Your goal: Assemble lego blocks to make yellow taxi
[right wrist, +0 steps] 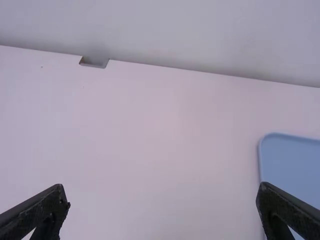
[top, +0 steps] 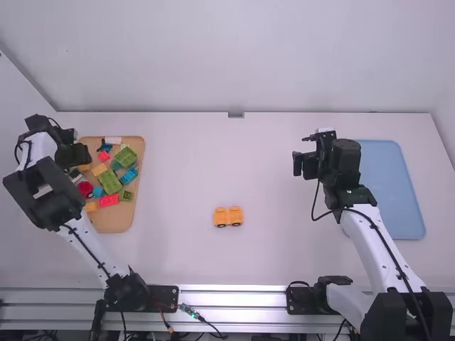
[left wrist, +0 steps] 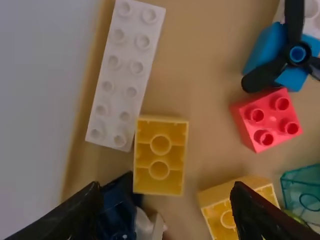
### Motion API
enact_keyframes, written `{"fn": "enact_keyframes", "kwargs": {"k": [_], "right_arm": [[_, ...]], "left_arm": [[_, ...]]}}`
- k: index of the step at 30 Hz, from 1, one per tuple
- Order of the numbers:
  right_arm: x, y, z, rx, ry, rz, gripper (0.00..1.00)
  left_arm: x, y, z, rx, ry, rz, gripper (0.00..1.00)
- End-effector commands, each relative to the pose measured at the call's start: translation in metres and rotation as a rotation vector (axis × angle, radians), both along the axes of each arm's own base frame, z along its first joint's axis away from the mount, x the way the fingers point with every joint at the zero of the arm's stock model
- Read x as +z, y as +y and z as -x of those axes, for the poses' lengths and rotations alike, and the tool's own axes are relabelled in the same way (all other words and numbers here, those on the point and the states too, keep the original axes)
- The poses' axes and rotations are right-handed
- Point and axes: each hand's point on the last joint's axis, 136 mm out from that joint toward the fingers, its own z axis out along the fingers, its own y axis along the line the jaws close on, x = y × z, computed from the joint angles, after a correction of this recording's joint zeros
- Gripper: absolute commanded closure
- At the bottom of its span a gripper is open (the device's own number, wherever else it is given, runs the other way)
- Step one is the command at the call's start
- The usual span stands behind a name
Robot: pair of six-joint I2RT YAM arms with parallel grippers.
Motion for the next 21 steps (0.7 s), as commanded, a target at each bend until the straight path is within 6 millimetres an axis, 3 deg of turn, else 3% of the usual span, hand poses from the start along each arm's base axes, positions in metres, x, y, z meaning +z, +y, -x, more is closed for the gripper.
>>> {"fn": "enact_keyframes", "kwargs": {"k": [1,15,21], "right_arm": [[0.007,0.001,-0.003,0.002,-0.014,-0.002,0.01],[0.007,0.001,-0.003,0.001,-0.014,-0.002,0.01],[0.007,0.001,-0.003,0.001,-0.013,-0.002,0.01]], "left_arm": [[-0.012,-0.012,0.000,-0.035,0.004,0.036,0.36],[-0.039,-0.015,0.000,-0.032,-0.014,0.020,0.38],[-0.042,-0.012,0.003,-0.025,-0.017,0.018,0.54]]}}
